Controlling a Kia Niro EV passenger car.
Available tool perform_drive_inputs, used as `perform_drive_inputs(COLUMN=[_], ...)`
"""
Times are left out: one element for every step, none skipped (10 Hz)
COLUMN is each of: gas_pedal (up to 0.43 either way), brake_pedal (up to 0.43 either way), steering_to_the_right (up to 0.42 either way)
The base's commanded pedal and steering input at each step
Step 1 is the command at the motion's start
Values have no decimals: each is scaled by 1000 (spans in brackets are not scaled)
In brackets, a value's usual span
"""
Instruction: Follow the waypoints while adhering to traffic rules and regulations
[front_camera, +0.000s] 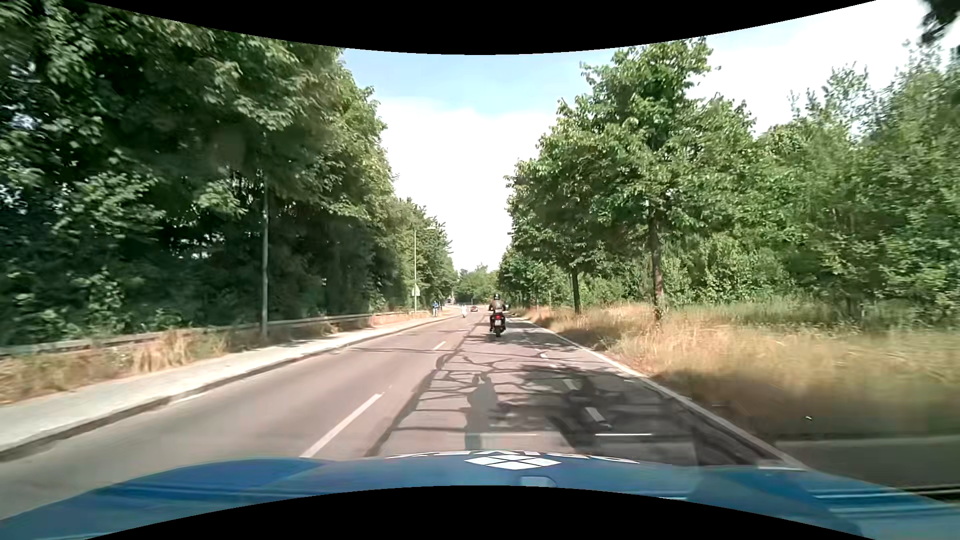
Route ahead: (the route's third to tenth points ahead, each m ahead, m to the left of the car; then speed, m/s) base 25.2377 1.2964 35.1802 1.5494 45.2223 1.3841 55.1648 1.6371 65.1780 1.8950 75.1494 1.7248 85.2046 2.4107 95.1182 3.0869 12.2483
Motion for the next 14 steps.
perform_drive_inputs(gas_pedal=[8,20,28,28,39,47,47,47,47,47,47,47,47,47], brake_pedal=[0,0,0,0,0,0,0,0,0,0,0,0,0,0], steering_to_the_right=[-1,-2,-1,-2,-3,-3,-3,-4,-5,-5,-6,-5,-6,-5])
